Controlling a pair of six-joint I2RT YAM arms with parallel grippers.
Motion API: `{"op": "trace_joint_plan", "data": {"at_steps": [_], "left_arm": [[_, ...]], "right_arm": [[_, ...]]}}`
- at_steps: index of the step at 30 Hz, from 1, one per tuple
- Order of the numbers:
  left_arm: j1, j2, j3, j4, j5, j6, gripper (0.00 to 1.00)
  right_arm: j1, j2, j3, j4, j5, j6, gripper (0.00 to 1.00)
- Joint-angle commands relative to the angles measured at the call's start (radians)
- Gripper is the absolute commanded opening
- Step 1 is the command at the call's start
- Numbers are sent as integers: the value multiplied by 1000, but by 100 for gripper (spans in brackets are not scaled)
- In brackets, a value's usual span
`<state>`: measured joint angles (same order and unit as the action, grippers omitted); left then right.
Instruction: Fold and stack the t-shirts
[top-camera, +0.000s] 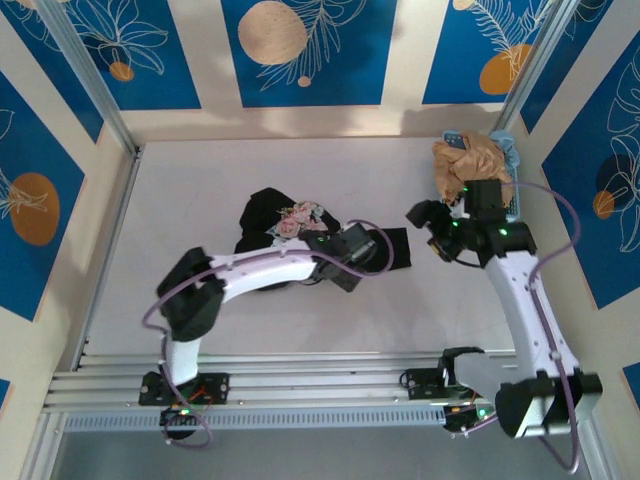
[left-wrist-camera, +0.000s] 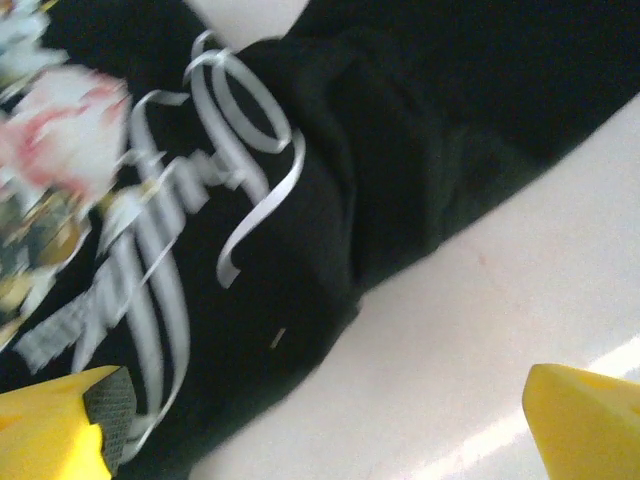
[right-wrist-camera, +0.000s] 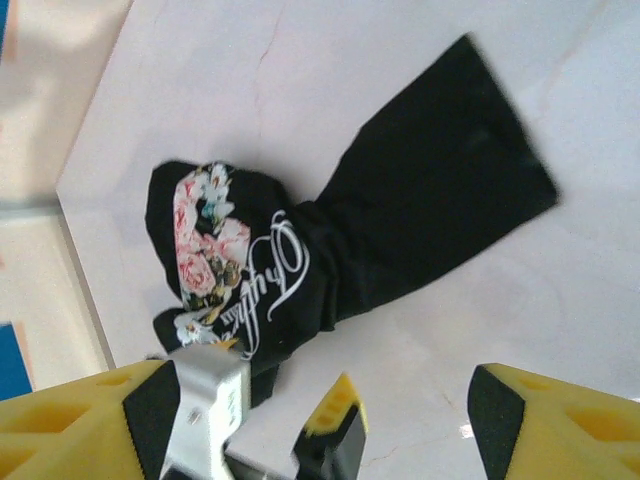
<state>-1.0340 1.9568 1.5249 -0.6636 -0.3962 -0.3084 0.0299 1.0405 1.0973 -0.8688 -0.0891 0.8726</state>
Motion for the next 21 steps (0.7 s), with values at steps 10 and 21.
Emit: {"op": "trace_joint_plan", "data": {"at_steps": [10, 21], "left_arm": [[18, 375, 365, -111, 1, 44, 49], [28, 216, 806, -264, -27, 8, 0]], "right_arm": [[-94, -135, -31, -143, -66, 16, 74], [-96, -124, -23, -131, -20, 2, 64]]}}
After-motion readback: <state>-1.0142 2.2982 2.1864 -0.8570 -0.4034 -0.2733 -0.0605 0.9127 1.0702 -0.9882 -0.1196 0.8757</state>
